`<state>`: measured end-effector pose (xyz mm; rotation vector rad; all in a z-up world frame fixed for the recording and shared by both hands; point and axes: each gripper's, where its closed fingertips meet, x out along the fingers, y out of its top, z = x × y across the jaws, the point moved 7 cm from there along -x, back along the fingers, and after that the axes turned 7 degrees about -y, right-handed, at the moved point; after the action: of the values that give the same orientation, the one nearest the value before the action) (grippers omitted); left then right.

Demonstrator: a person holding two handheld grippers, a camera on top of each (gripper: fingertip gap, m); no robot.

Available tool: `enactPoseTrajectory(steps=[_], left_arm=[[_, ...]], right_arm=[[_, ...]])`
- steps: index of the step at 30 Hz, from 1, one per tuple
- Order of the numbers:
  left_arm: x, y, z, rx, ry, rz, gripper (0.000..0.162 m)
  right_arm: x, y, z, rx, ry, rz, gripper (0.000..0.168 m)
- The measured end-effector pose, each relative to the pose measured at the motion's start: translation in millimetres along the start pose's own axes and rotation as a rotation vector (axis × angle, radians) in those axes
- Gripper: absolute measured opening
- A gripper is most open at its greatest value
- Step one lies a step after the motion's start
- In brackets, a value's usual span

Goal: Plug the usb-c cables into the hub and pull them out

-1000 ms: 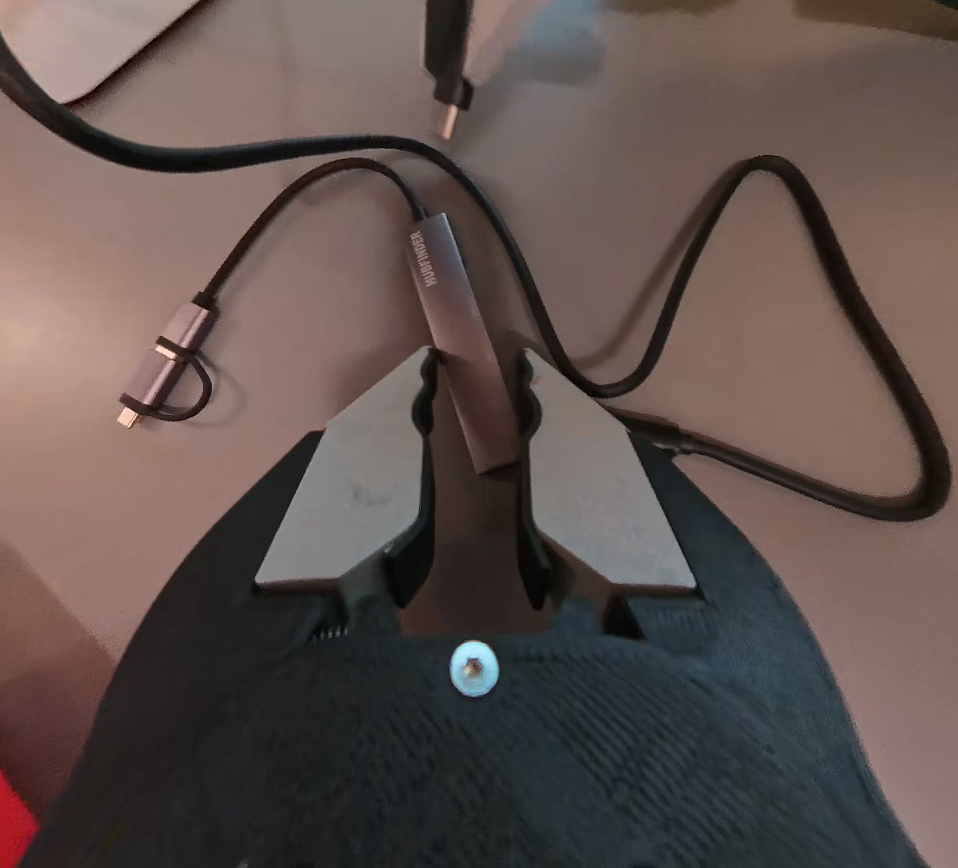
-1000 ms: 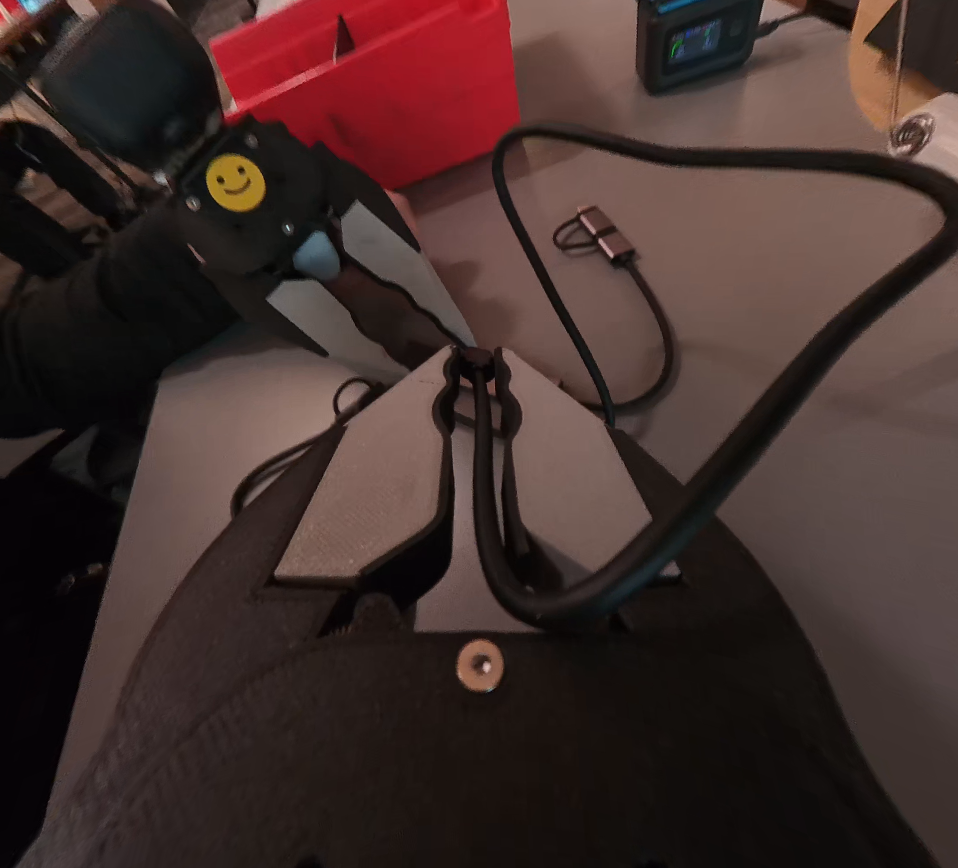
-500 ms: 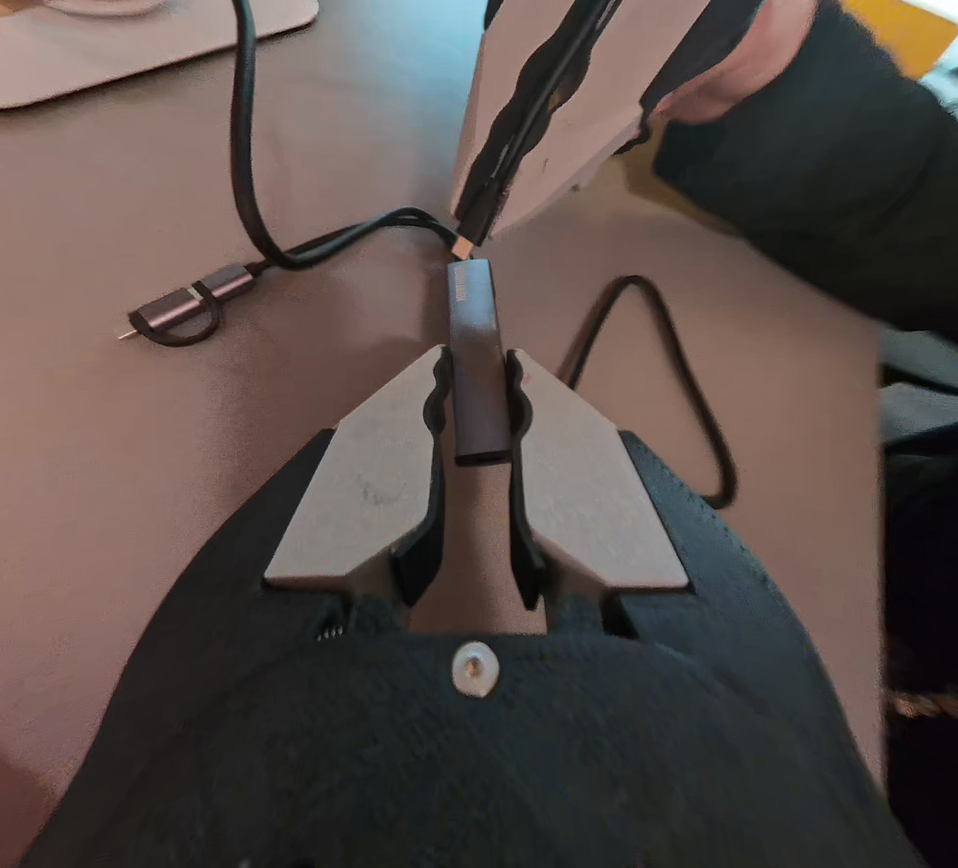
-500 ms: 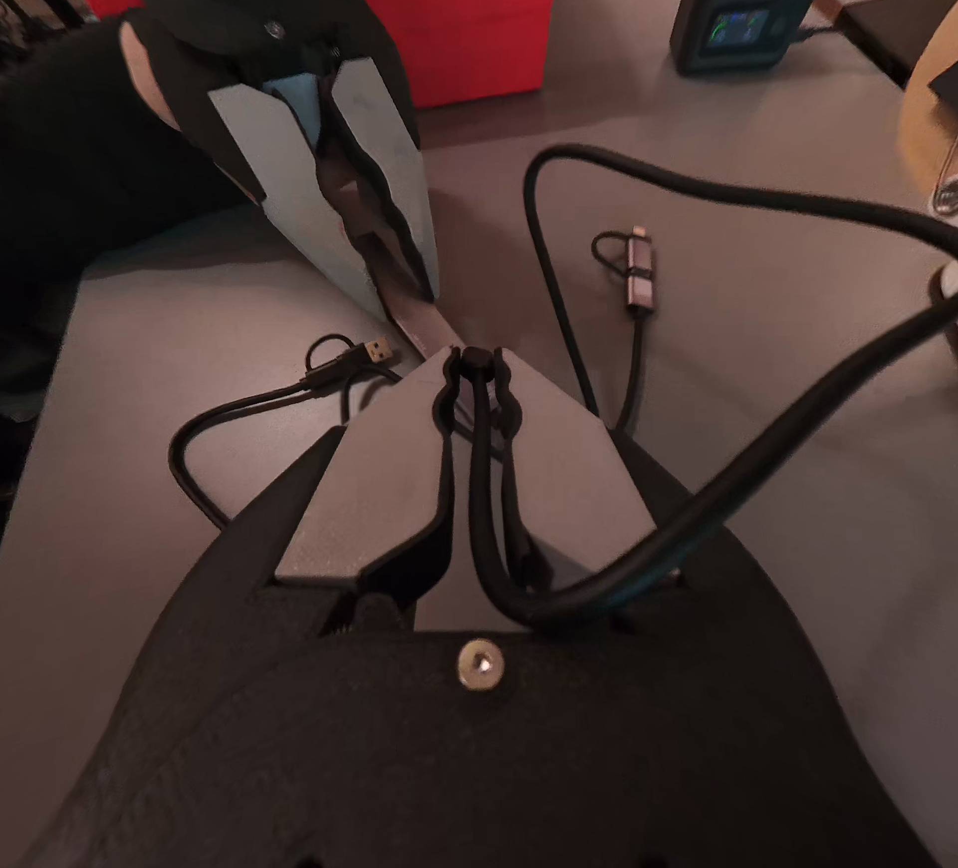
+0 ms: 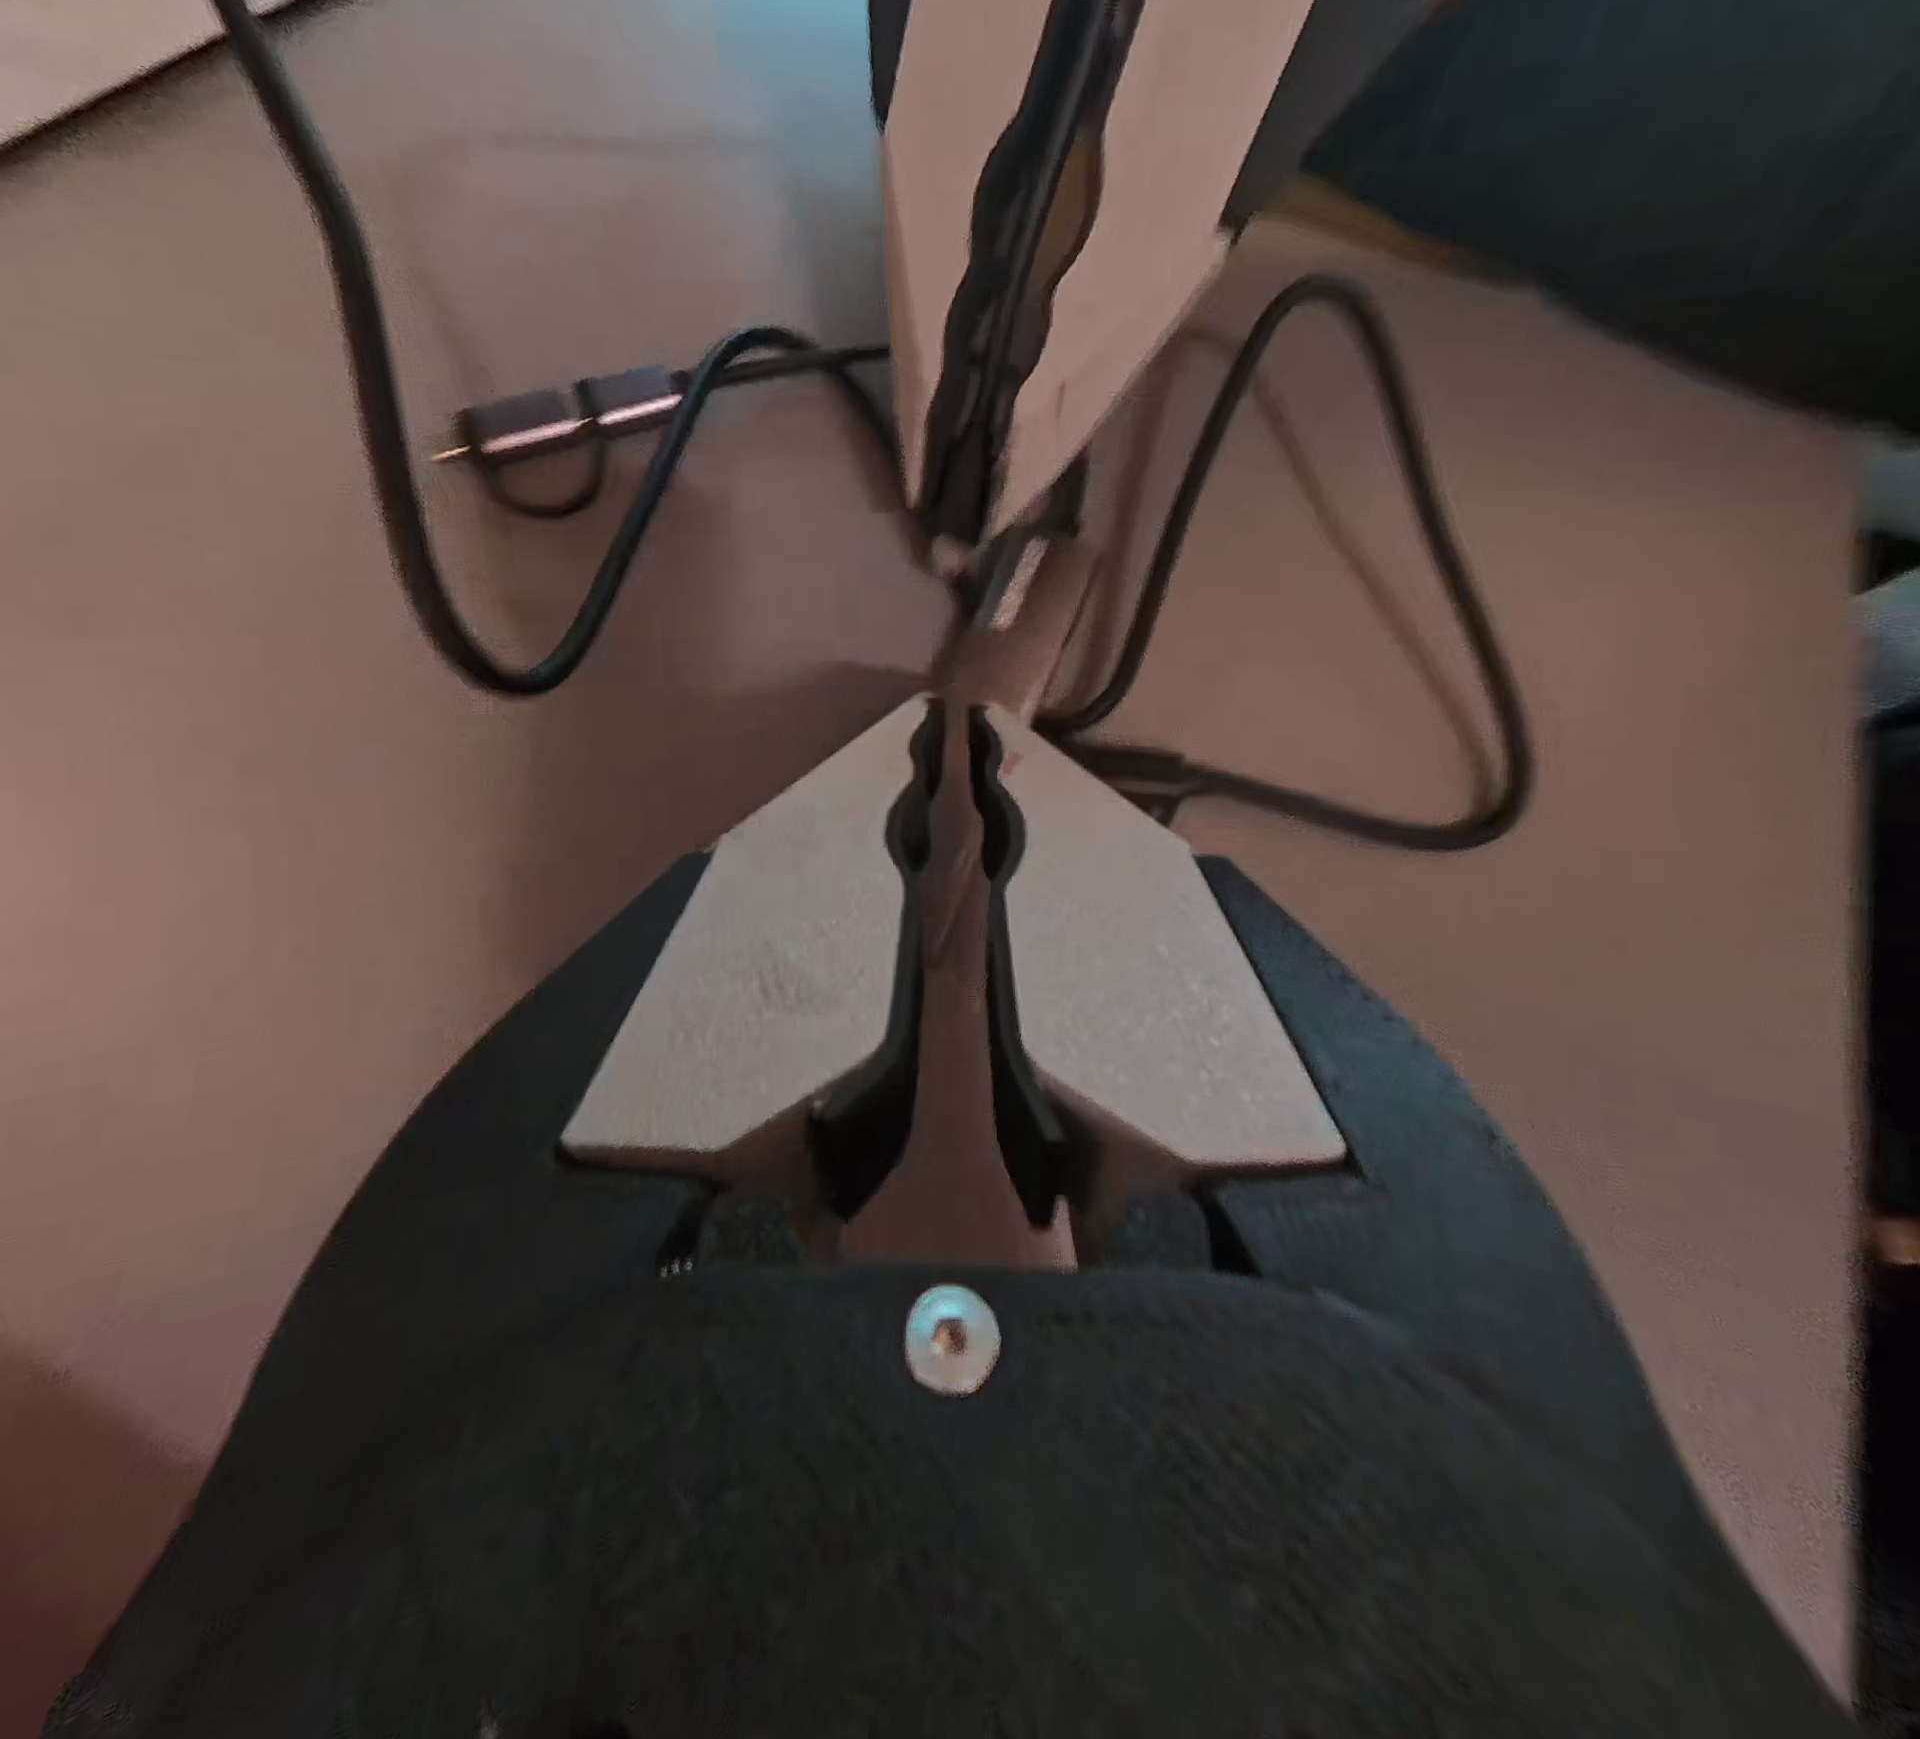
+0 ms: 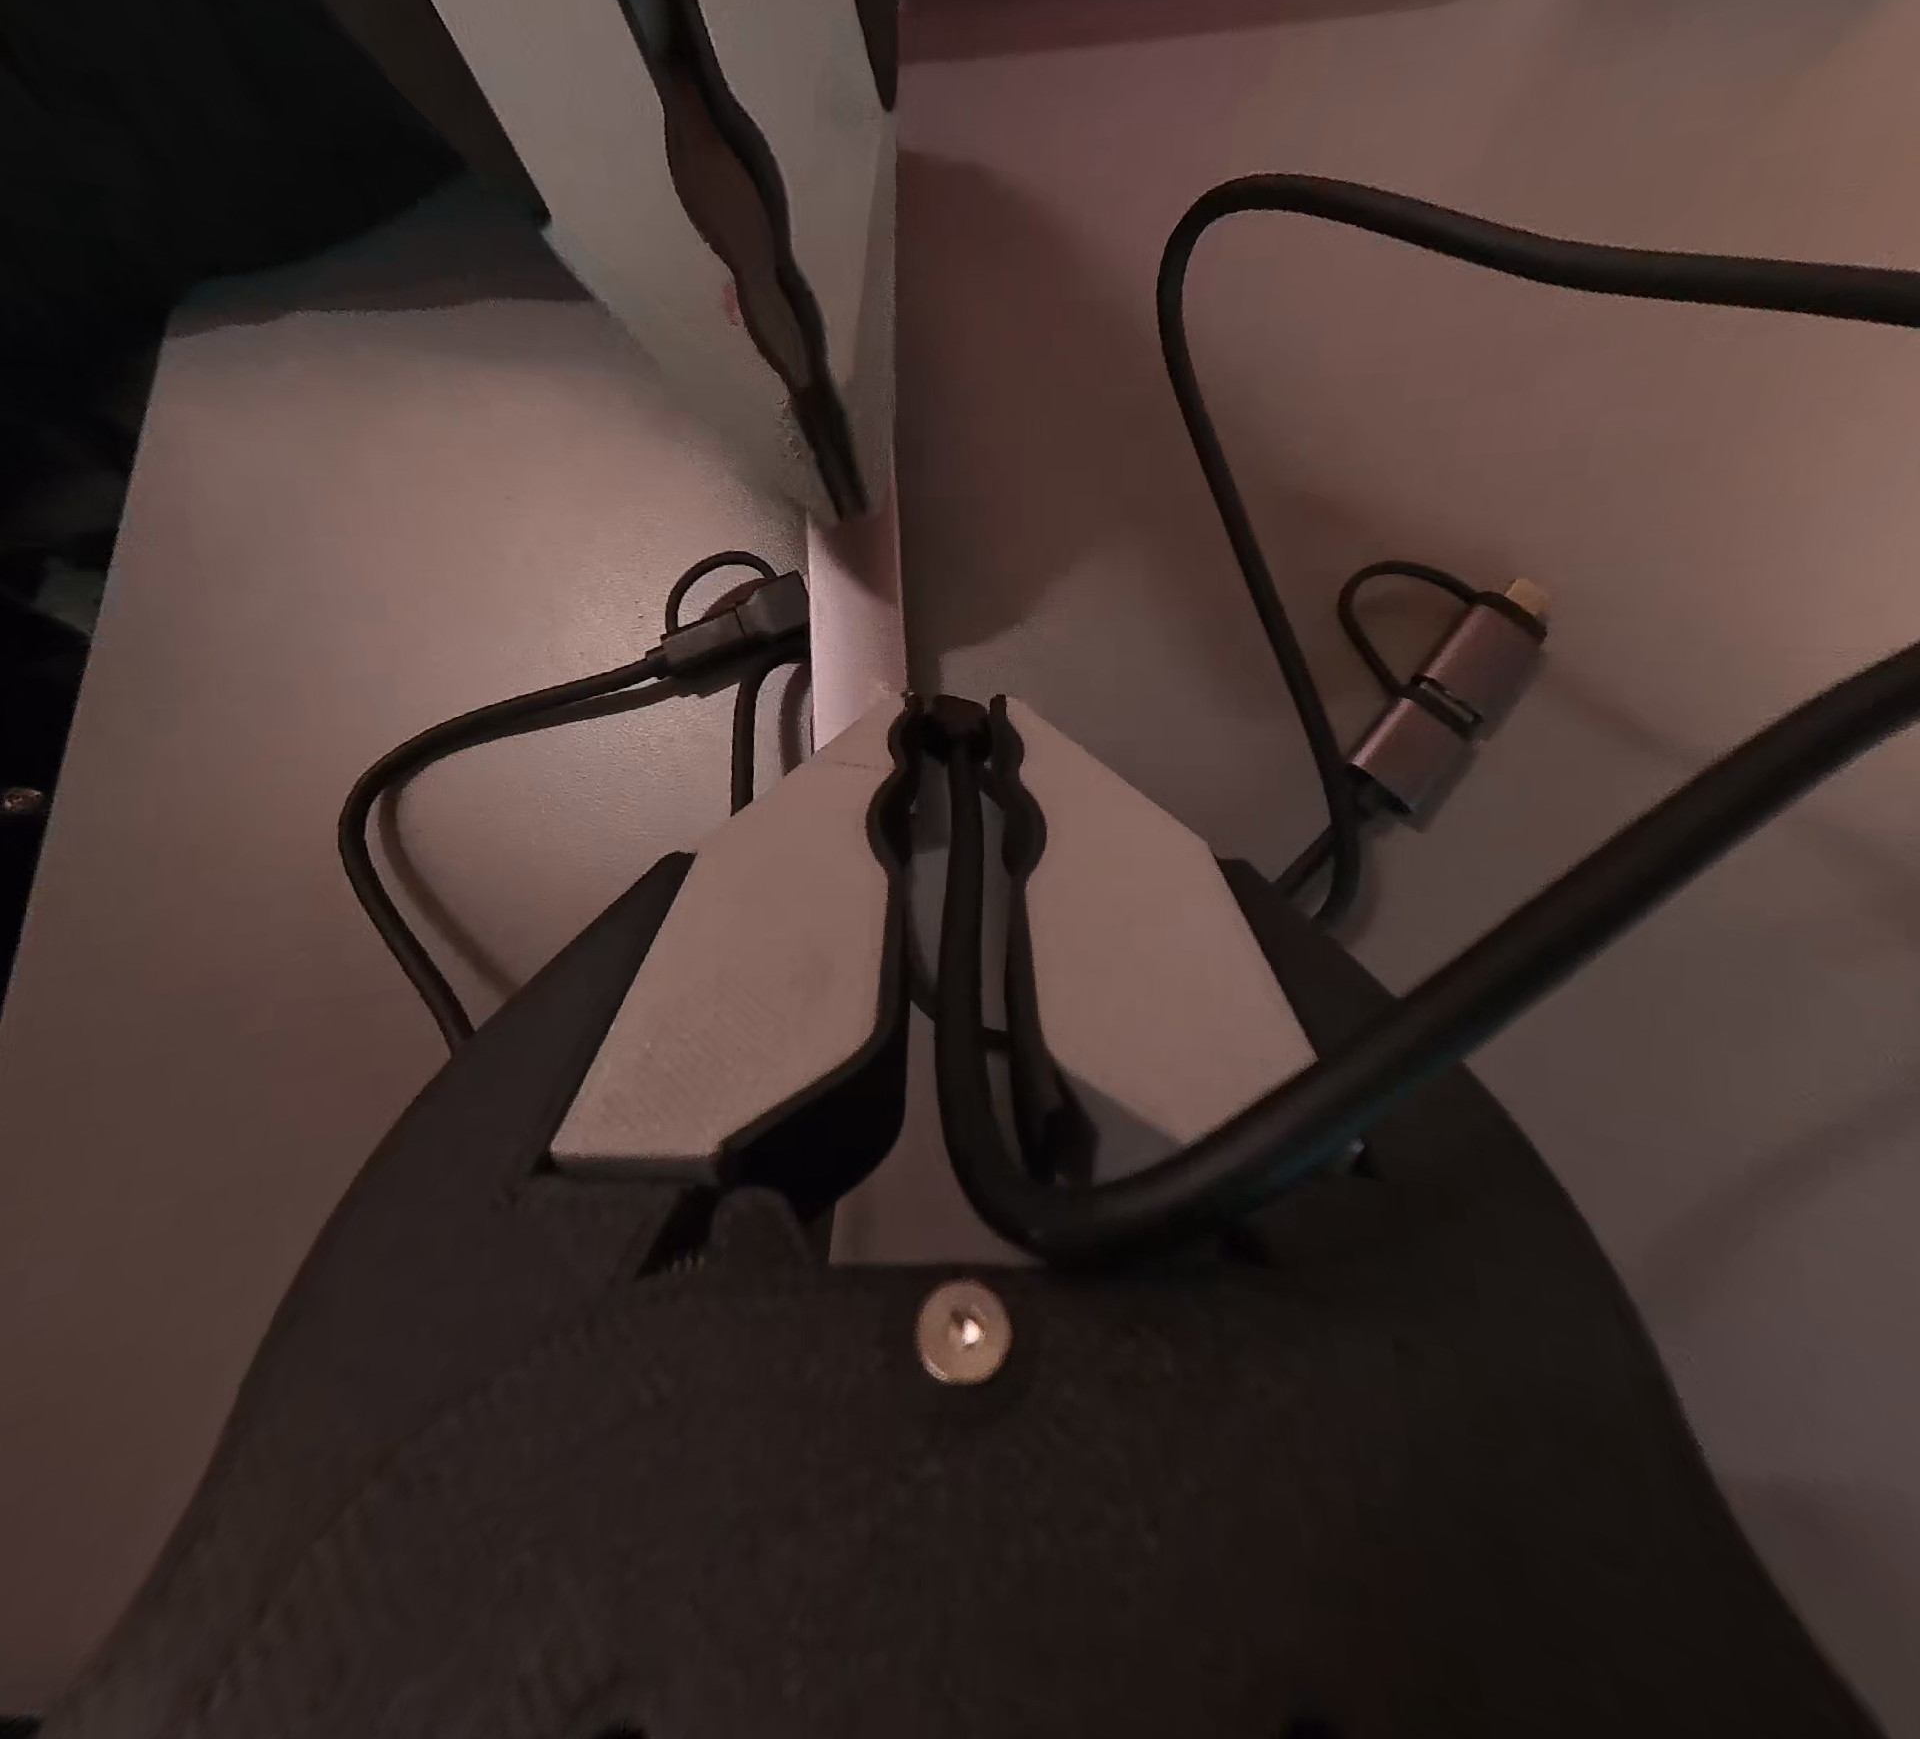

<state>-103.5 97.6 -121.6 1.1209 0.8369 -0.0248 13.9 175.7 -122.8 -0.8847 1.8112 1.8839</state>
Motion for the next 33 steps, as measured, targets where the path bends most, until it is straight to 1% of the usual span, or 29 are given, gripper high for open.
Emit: enactPoseTrajectory(steps=[3, 4, 6, 8, 9, 11, 12, 14, 15, 18, 23, 24, 28, 30, 32, 33], left_arm=[[-11.0, -13.0, 1.8, 0.100, 0.155, -0.083, 0.020], [-15.8, -15.8, 4.9, 0.150, 0.199, -0.105, 0.028], [-25.9, -21.6, 12.2, 0.288, 0.307, -0.132, 0.032], [-29.9, -28.5, 22.2, 0.426, 0.350, -0.150, 0.038], [-29.9, -33.0, 25.5, 0.472, 0.354, -0.170, 0.038], [-28.8, -36.0, 19.9, 0.517, 0.442, -0.219, 0.042], [-26.7, -35.3, 18.2, 0.530, 0.467, -0.228, 0.042], [-19.2, -36.1, 17.9, 0.549, 0.459, -0.253, 0.040], [-15.9, -36.3, 15.7, 0.575, 0.484, -0.262, 0.033], [-8.1, -37.1, 11.4, 0.704, 0.550, -0.297, 0.019], [5.9, -33.3, 7.5, 0.919, 0.625, -0.347, 0.013], [8.5, -33.1, 8.0, 0.930, 0.610, -0.353, 0.009], [8.5, -25.6, 9.1, 0.971, 0.633, -0.330, 0.008], [6.8, -23.8, 12.8, 0.996, 0.631, -0.356, 0.008], [4.4, -22.3, 16.8, 0.944, 0.587, -0.394, 0.008], [2.3, -20.7, 18.8, 0.907, 0.558, -0.398, 0.008]], right_arm=[[-2.7, 2.2, 0.2, 0.004, 0.005, 0.024, 0.009], [-3.0, 2.3, 0.2, 0.007, 0.010, 0.025, 0.010], [-3.1, 1.7, 0.9, 0.012, 0.011, 0.028, 0.009], [-3.1, 1.8, 1.4, 0.027, 0.024, 0.037, 0.009], [-3.0, 2.3, 0.6, 0.035, 0.041, 0.049, 0.009], [-2.3, 2.6, -1.8, 0.043, 0.072, 0.055, 0.009], [-1.5, 2.0, -2.8, 0.043, 0.079, 0.046, 0.009], [0.3, 0.7, -2.4, 0.037, 0.061, 0.030, 0.009], [0.8, 0.6, -2.0, 0.039, 0.056, 0.026, 0.010], [2.6, -0.6, -2.9, 0.051, 0.070, 0.015, 0.009], [4.2, -1.2, -1.4, 0.077, 0.082, 0.020, 0.009], [4.4, -1.6, -0.2, 0.082, 0.077, 0.019, 0.009], [4.3, -1.5, 0.9, 0.096, 0.087, 0.035, 0.010], [4.3, -1.2, 1.5, 0.108, 0.099, 0.037, 0.010], [3.4, 0.2, 3.0, 0.086, 0.070, 0.041, 0.009], [0.5, 4.4, 0.8, 0.067, 0.075, 0.073, 0.009]])
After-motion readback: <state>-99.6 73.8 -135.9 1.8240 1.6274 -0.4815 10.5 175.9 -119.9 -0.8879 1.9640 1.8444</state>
